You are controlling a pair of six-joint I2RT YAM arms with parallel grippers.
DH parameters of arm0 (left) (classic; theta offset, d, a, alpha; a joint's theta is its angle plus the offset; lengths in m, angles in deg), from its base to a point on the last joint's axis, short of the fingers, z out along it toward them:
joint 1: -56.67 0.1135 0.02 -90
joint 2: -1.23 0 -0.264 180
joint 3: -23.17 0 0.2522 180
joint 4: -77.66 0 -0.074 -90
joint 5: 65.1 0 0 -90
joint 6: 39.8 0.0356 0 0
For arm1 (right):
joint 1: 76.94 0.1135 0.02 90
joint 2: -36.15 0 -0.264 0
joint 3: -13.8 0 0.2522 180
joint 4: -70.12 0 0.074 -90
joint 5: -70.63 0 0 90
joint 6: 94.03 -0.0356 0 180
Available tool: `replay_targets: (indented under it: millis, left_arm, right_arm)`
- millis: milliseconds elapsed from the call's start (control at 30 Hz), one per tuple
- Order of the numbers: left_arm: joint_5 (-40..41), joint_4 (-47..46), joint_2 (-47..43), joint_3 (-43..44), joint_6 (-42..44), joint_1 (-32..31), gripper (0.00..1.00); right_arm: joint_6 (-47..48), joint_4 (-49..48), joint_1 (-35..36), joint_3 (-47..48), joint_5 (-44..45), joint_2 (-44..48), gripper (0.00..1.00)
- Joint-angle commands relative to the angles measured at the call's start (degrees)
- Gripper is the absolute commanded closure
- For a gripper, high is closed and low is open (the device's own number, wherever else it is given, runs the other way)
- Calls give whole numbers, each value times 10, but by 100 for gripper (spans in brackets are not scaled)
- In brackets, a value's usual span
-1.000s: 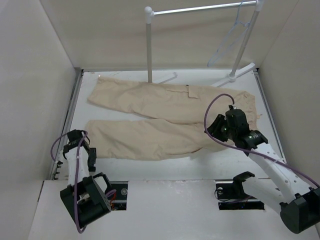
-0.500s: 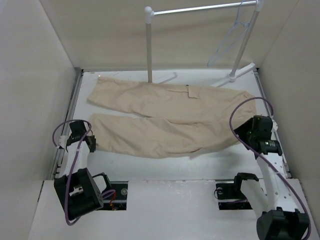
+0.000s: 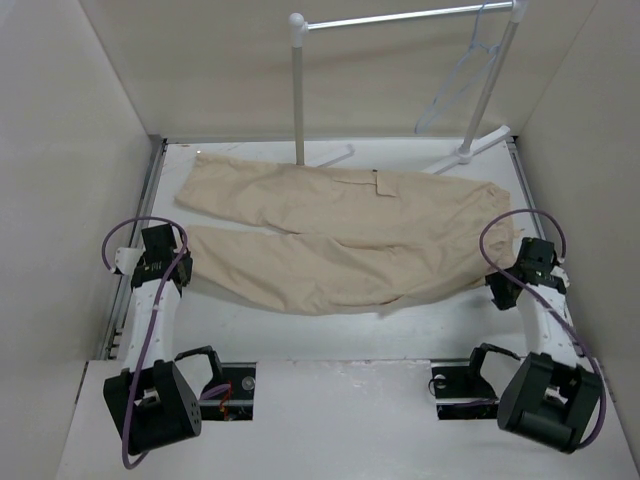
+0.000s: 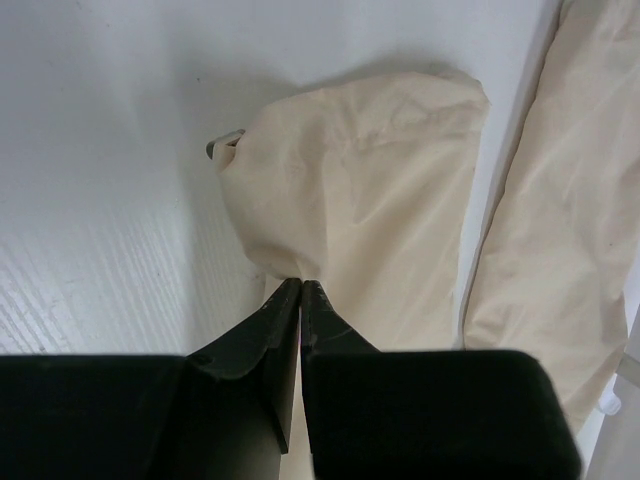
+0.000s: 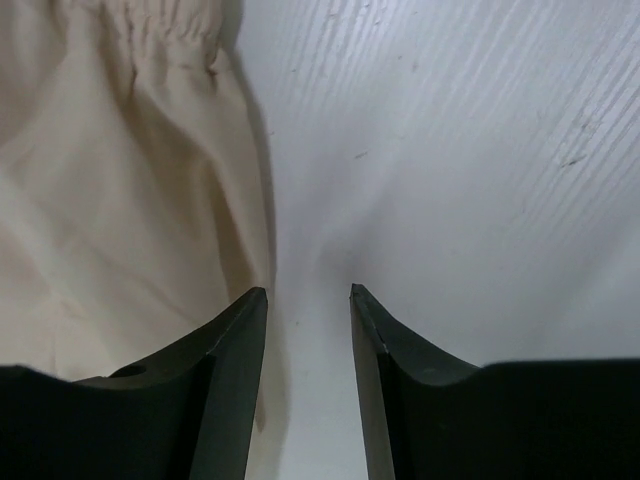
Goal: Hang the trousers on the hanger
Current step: Fold the trousers at the center of the board.
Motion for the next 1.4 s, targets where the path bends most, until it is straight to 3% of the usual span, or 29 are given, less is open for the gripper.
replay_targets:
  millis: [0, 400, 467, 567, 600, 900, 1033, 1233, 1367]
  left_arm:
    - [14, 6, -16, 21, 0, -2, 97]
    - [22, 11, -25, 23, 2, -6, 97]
    - [27, 11, -21, 23, 3, -3, 98]
    - [31, 17, -21, 26, 4, 5, 98]
    - [33, 21, -24, 31, 5, 10, 99]
    - [96, 124, -66, 129, 86, 66, 100]
    - [143, 154, -57, 203, 109, 63, 100]
    - [195, 110, 70, 312, 122, 2, 100]
    - [202, 34, 213, 412, 137, -26, 100]
  right_arm:
    - [-14, -65, -7, 27, 16, -59, 53]
    - [-30, -169, 32, 61, 8, -207, 58]
    - [-31, -178, 34, 57, 3, -222, 70]
    - [-31, -178, 34, 57, 3, -222, 70]
    - [-35, -175, 34, 39, -13, -216, 95]
    - [-15, -18, 68, 29, 10, 55, 100]
    - [6, 29, 111, 61, 29, 93, 100]
    - [20, -3, 115, 107, 45, 51, 100]
    - [21, -30, 96, 175, 34, -42, 100]
